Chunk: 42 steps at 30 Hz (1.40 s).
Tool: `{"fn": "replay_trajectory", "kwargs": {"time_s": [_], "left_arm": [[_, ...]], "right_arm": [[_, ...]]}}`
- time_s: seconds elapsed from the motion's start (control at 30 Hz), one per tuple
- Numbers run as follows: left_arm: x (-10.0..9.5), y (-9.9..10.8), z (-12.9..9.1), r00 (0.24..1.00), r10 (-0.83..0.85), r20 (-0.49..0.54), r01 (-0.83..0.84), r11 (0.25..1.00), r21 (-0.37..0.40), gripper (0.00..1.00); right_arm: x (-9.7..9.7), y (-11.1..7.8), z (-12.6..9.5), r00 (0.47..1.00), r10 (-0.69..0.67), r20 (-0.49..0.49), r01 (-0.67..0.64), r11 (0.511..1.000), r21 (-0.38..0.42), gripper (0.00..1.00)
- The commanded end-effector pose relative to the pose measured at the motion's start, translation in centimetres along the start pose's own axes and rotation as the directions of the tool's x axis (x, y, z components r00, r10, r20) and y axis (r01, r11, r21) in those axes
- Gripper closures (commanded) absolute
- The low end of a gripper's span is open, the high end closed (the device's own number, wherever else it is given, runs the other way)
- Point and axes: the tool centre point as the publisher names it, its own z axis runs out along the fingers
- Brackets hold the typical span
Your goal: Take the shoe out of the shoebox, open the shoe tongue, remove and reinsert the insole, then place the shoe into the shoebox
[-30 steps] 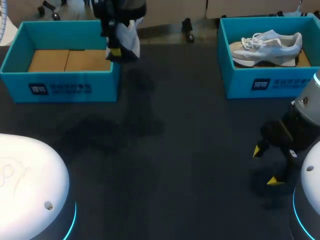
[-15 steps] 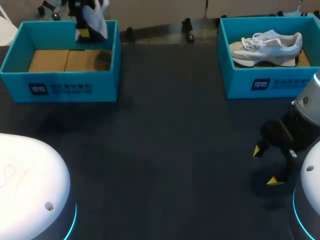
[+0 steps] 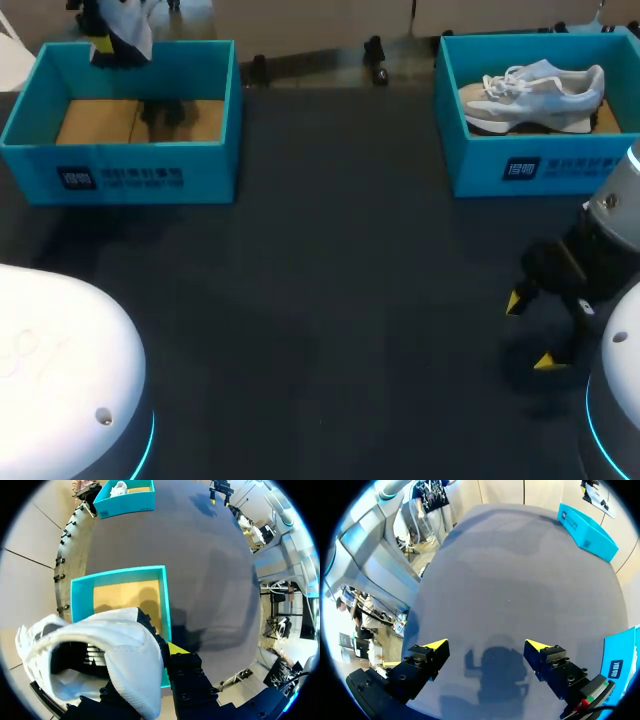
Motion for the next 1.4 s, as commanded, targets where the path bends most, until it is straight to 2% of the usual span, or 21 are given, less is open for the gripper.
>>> {"fn": "replay_trajectory", "kwargs": {"time_s": [0.03, 0.43, 0.63, 0.77, 0.93, 1.03, 1.1, 1.2, 1.4], "left_arm": [[-0.2, -0.1, -0.3, 1.0, 0.001, -0.006, -0.001, 1.0, -0.002, 1.0], [-0.2, -0.1, -0.3, 1.0, 0.001, -0.006, -0.001, 1.0, -0.002, 1.0], [-4.5, 3.6, -0.6, 0.993, -0.114, -0.002, 0.115, 0.993, 0.023, 1.0], [-6.8, 5.3, -0.3, 0.988, -0.152, -0.035, 0.154, 0.987, 0.048, 1.0], [-7.6, 6.5, -0.1, 0.999, -0.046, -0.023, 0.046, 0.998, 0.032, 1.0], [-7.4, 7.3, 0.1, 0.996, 0.093, 0.003, -0.093, 0.996, -0.017, 1.0], [-6.9, 8.0, 0.2, 0.972, 0.236, 0.015, -0.234, 0.97, -0.057, 1.0], [-6.0, 9.6, 0.4, 0.884, 0.467, 0.031, -0.459, 0.878, -0.139, 1.0], [-4.3, 12.5, 1.3, 0.64, 0.767, 0.047, -0.744, 0.634, -0.212, 1.0]], "right_arm": [[0.1, 0.0, 0.1, 1.0, -0.001, 0.002, 0.001, 1.0, 0.002, 0.0], [0.1, 0.0, 0.1, 1.0, -0.001, 0.002, 0.001, 1.0, 0.002, 0.0], [0.1, 0.0, 0.1, 1.0, -0.001, 0.002, 0.001, 1.0, 0.002, 0.0], [0.1, 0.0, 0.1, 1.0, -0.001, 0.002, 0.001, 1.0, 0.002, 0.0], [0.1, 0.0, 0.1, 1.0, -0.001, 0.002, 0.001, 1.0, 0.002, 0.0], [0.1, 0.0, 0.1, 1.0, -0.001, 0.002, 0.001, 1.0, 0.002, 0.0], [0.1, 0.0, 0.1, 1.0, -0.001, 0.002, 0.001, 1.0, 0.002, 0.0], [0.1, 0.0, 0.1, 1.0, -0.001, 0.002, 0.001, 1.0, 0.002, 0.0], [0.1, 0.0, 0.1, 1.0, -0.001, 0.002, 0.001, 1.0, 0.002, 0.0]]}}
